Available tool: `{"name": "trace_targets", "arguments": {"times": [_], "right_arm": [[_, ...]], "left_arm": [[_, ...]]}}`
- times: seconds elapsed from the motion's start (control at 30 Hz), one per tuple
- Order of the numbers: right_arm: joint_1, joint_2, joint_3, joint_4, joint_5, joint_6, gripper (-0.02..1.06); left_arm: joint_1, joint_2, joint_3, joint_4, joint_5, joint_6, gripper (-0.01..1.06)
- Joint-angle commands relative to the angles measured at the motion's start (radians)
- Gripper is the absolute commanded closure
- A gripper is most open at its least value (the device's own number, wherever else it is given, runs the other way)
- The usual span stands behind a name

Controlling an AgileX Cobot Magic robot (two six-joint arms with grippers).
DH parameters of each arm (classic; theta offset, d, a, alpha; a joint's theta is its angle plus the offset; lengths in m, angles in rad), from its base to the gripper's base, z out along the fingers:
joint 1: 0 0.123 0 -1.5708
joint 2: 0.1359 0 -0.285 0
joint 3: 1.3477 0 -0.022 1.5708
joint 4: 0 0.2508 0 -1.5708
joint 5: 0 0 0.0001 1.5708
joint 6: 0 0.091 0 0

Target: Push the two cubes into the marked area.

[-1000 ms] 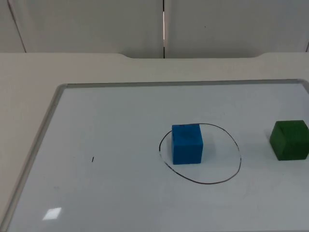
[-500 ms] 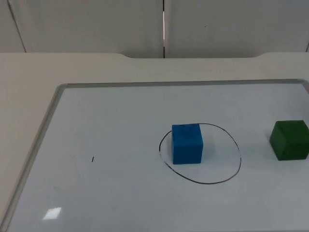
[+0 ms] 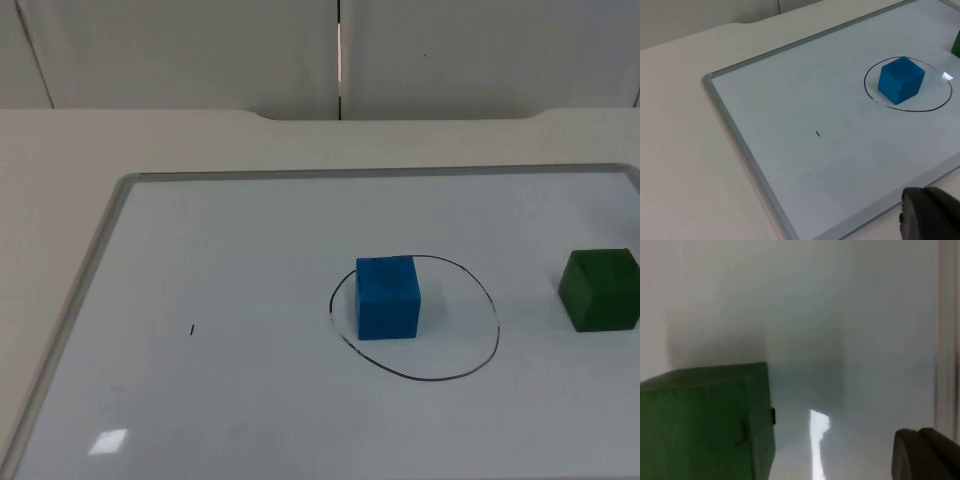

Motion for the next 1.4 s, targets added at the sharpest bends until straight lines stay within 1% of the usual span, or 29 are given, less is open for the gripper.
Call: {"name": "trace_targets", "arguments": {"times": [0.0, 0.23, 0.4, 0.57, 0.77, 0.9, 0.97, 1.3, 1.37], "right_arm": [[-0.003, 0.039, -0.003, 0.006, -0.02, -0.009, 1.05], [0.008, 0.076, -0.003, 0.033, -0.067, -0.028, 1.05], [0.085, 0.076, -0.003, 0.031, -0.089, -0.028, 1.05], [0.126, 0.076, -0.003, 0.031, -0.103, -0.019, 1.05], [0.135, 0.076, -0.003, 0.035, -0.121, 0.014, 1.05], [0.137, 0.076, -0.003, 0.083, -0.122, 0.014, 1.05], [0.137, 0.076, -0.003, 0.087, -0.122, 0.014, 1.05], [0.137, 0.076, -0.003, 0.088, -0.083, 0.014, 1.05], [0.137, 0.076, -0.003, 0.104, -0.083, 0.014, 1.05]], "left_arm": [[-0.002, -0.004, 0.004, -0.01, 0.004, -0.003, 1.05], [-0.002, -0.004, 0.004, -0.01, 0.004, -0.003, 1.05], [-0.002, -0.004, 0.004, -0.01, 0.004, -0.003, 1.05], [-0.002, -0.004, 0.004, -0.01, 0.004, -0.003, 1.05], [-0.002, -0.004, 0.004, -0.01, 0.004, -0.003, 1.05], [-0.002, -0.004, 0.004, -0.01, 0.004, -0.003, 1.05], [-0.002, -0.004, 0.004, -0.01, 0.004, -0.003, 1.05], [-0.002, -0.004, 0.004, -0.01, 0.004, -0.003, 1.05], [-0.002, -0.004, 0.004, -0.01, 0.004, -0.003, 1.05]]}}
